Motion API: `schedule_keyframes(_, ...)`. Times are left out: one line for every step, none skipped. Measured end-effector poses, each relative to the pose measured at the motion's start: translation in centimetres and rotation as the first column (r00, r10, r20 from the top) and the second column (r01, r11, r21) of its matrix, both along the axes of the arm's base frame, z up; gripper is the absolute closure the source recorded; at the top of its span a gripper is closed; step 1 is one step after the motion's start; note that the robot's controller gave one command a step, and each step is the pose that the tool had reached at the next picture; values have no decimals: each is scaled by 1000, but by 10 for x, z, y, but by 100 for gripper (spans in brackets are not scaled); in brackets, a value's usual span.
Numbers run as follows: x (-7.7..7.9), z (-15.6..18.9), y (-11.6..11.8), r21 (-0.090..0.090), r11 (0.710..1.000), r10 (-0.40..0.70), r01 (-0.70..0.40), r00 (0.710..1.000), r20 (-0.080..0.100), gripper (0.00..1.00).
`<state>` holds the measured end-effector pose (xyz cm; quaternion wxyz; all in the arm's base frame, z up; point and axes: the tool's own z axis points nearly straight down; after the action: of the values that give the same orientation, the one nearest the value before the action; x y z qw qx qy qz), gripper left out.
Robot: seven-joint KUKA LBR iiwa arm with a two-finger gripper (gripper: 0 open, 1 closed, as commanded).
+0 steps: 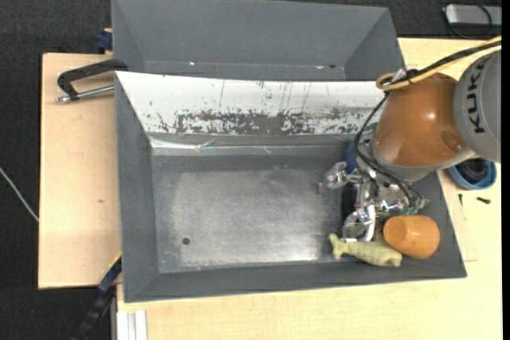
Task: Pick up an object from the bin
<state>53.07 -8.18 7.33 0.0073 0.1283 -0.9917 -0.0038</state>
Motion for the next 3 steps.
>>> schedule_keyframes(39,-7,-47,18,988,154,-153,988,-21,0)
schedule_keyframes(-8,1,-51,-4,883,469,-469,882,43,0)
schedule_keyframes(-14,-2,-58,-3,885,466,-466,884,21,100)
